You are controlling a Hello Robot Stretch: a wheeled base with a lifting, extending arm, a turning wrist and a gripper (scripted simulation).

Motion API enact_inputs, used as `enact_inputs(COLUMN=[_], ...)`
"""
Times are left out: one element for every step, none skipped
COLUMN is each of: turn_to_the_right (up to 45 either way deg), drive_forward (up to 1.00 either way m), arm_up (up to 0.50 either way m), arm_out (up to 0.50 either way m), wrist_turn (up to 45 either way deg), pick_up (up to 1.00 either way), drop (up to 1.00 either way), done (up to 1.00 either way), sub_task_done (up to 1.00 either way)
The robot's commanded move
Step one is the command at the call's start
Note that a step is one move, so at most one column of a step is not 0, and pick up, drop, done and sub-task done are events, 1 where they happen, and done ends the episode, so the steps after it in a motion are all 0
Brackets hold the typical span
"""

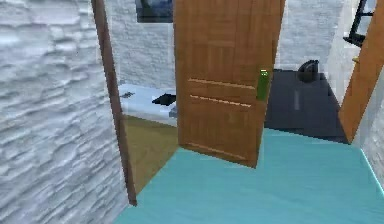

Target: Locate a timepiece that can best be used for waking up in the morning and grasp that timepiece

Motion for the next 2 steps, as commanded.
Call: enact_inputs(turn_to_the_right=[0.0,-3.0], drive_forward=[1.0,0.0], arm_up=[0.0,0.0], arm_out=[0.0,0.0], wrist_turn=[0.0,0.0], pick_up=[0.0,0.0], drop=[0.0,0.0], done=[0.0,0.0], sub_task_done=[0.0,0.0])
